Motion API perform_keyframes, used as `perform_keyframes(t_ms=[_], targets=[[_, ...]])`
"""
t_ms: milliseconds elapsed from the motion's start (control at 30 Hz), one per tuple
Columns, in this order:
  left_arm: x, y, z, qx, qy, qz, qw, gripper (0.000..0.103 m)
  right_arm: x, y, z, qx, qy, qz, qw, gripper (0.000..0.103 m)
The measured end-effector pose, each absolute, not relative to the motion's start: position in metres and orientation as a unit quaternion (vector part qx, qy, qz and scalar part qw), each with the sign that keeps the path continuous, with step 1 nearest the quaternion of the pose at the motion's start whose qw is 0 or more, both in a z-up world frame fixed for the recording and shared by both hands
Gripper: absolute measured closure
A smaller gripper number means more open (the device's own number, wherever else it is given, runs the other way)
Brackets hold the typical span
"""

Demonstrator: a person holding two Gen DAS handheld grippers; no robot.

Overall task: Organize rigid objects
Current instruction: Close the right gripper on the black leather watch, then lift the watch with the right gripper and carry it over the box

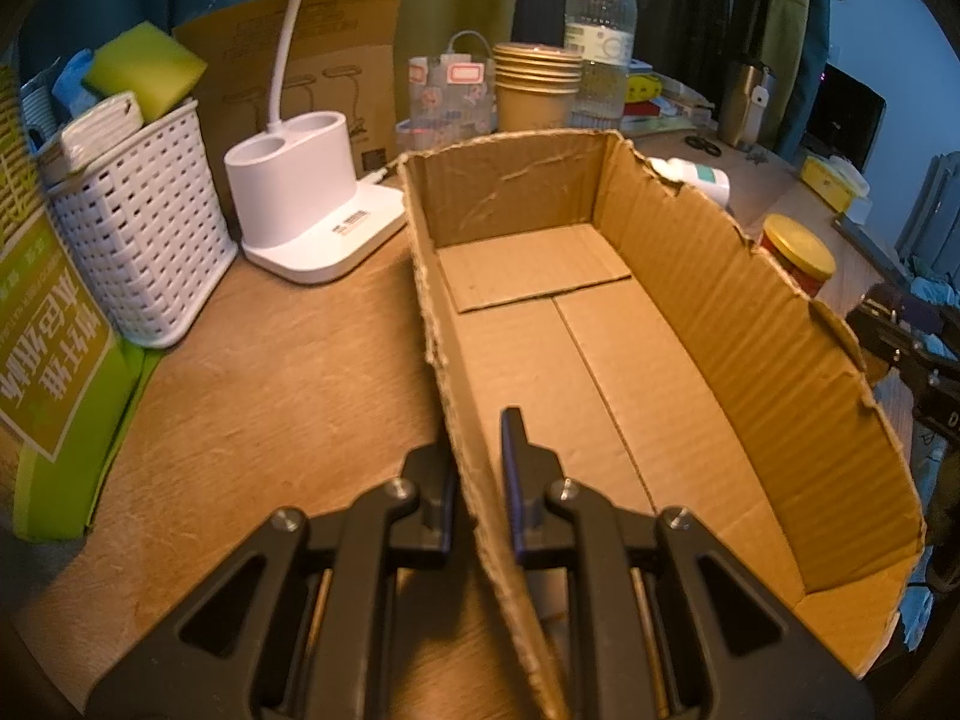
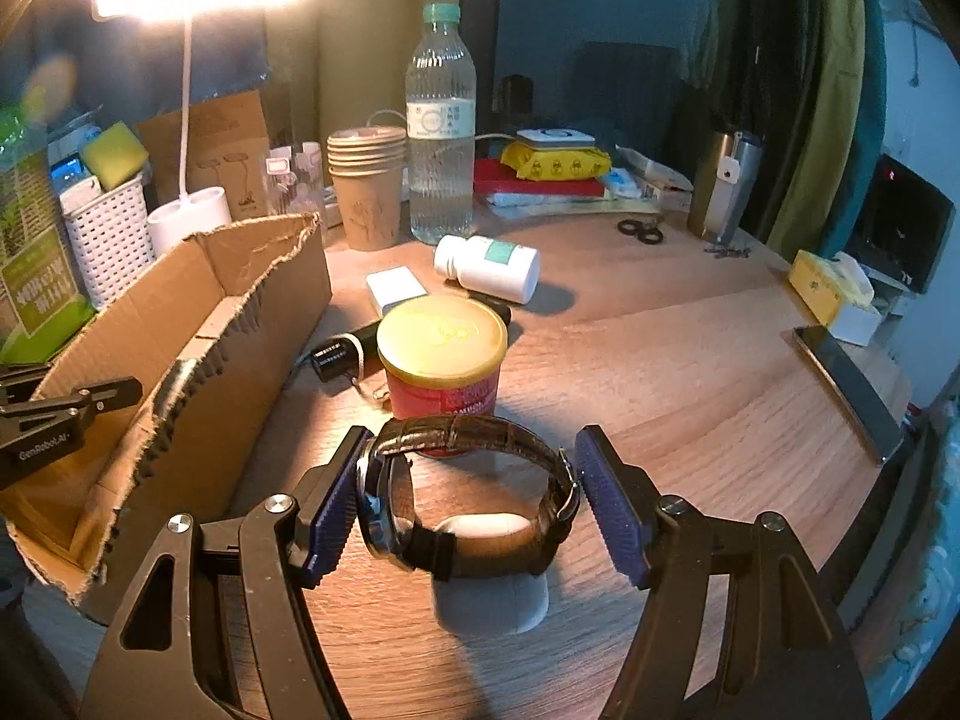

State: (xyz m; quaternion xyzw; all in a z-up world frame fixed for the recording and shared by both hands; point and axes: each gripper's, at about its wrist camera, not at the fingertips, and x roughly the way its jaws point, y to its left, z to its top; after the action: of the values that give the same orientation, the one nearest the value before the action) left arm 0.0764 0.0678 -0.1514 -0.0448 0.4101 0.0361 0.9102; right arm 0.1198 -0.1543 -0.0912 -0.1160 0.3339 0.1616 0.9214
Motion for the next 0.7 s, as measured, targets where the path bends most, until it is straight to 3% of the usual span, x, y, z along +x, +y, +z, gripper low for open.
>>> perform_keyframes(t_ms=[700], targets=[[0.077,0.069,-0.152,-0.045,0.411,0.036,0.91,0.089,0.083,-0.129,-0.035,-0.121,0.263,0.209,0.934,0.031]])
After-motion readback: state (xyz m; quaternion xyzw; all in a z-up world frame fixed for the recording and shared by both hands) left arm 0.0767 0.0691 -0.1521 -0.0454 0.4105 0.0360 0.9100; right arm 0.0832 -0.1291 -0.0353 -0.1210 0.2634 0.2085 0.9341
